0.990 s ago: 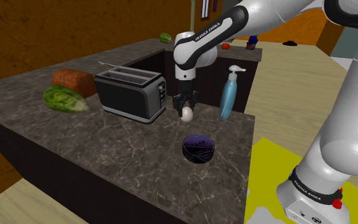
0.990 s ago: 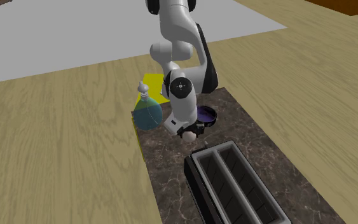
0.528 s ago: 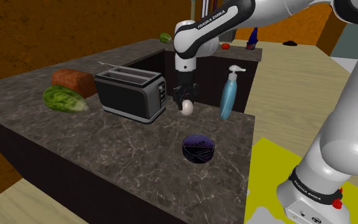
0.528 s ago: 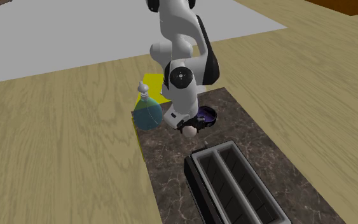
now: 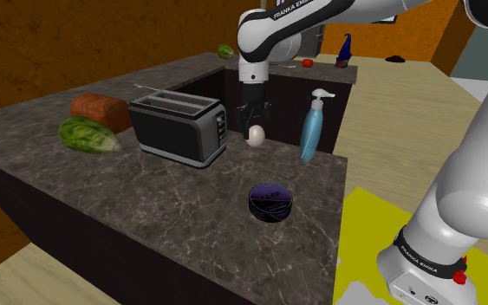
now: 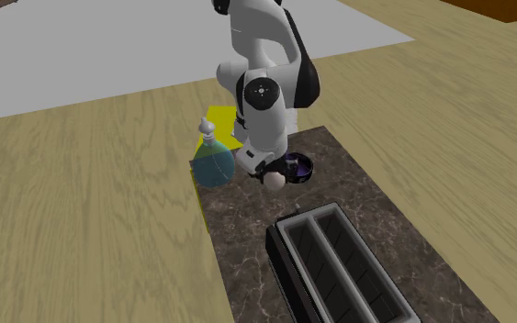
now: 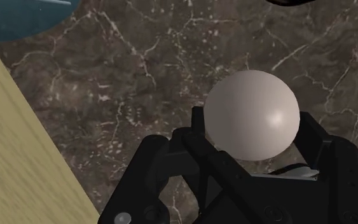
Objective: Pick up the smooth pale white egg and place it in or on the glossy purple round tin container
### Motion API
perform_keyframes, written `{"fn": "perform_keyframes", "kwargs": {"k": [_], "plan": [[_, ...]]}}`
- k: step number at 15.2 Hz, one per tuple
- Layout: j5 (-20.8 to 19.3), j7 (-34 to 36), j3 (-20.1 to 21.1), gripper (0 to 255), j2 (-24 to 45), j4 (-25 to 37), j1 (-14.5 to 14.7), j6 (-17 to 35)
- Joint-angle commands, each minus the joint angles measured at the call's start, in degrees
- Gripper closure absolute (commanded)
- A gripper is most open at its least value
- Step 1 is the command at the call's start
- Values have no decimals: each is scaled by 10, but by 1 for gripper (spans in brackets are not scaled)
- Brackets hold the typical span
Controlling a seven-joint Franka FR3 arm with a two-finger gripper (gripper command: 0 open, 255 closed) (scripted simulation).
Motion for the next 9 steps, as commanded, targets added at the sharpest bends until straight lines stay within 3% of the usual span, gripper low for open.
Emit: {"fn": "perform_keyframes", "kwargs": {"k": [1,5,9], "plan": [[0,2,0,255,-5,10,0,-15],[-1,4,-1,255,-11,26,-1,-37],[12,30,16,255,-83,-56,16,-23]]}}
